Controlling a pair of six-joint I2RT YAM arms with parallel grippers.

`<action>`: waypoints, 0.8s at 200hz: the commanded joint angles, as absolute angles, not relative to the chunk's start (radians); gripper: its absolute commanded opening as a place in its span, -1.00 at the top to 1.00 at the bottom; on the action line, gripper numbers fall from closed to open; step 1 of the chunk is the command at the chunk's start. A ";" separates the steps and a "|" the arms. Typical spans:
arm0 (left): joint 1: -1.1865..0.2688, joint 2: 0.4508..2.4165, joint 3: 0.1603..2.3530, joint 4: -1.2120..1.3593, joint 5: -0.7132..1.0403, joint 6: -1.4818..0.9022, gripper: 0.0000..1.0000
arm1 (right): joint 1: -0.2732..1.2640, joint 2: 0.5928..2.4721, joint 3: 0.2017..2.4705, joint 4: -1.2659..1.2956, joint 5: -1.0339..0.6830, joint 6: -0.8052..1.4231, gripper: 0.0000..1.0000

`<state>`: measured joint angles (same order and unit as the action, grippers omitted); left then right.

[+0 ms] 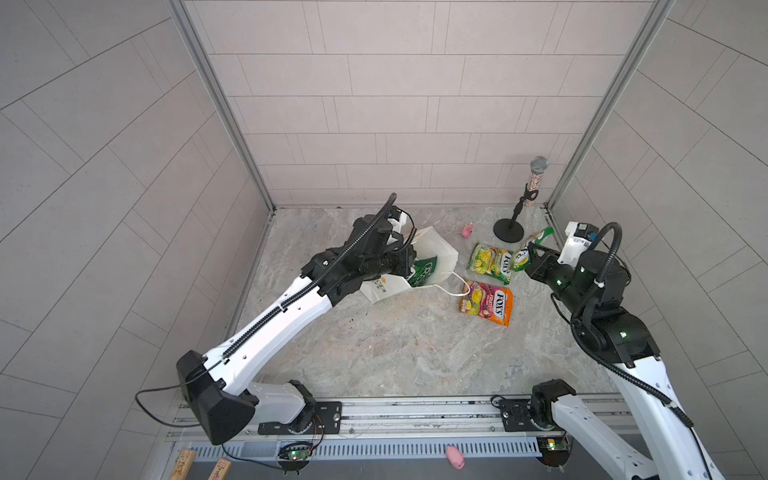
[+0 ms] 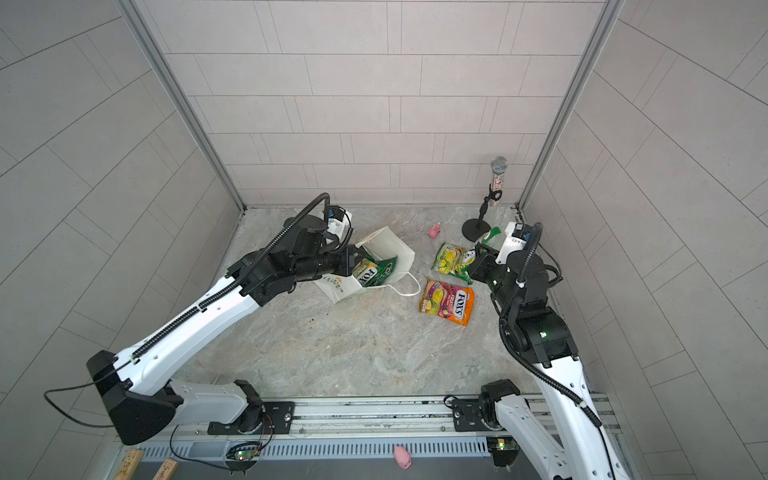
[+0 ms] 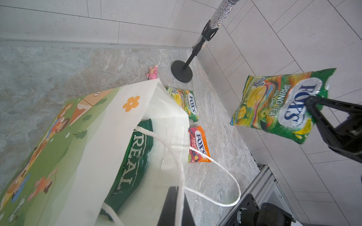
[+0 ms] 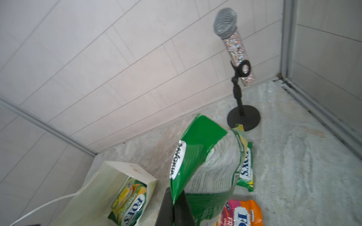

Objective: Take the snacks out of the paper bag
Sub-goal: 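Carry the green packet away from the bag and lower it onto the floor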

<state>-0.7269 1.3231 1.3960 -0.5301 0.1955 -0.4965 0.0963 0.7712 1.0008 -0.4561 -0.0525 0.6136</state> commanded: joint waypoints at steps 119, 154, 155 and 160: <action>-0.730 1.301 1.397 -0.517 0.228 -0.494 1.00 | -0.304 1.291 0.883 0.079 -0.245 0.649 1.00; -0.730 1.307 1.397 -0.515 0.236 -0.494 1.00 | -0.322 1.437 0.949 0.175 -0.312 0.627 1.00; -0.730 1.307 1.397 -0.515 0.236 -0.494 1.00 | -0.323 1.440 0.950 0.175 -0.313 0.627 1.00; -0.730 1.308 1.397 -0.515 0.238 -0.494 1.00 | -0.328 1.455 0.956 0.176 -0.321 0.627 1.00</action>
<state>-0.7269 1.3231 1.3960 -0.5285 0.2214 -0.4973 -0.3145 1.4128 0.8997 0.0288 -0.2512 0.6319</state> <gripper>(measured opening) 0.039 0.048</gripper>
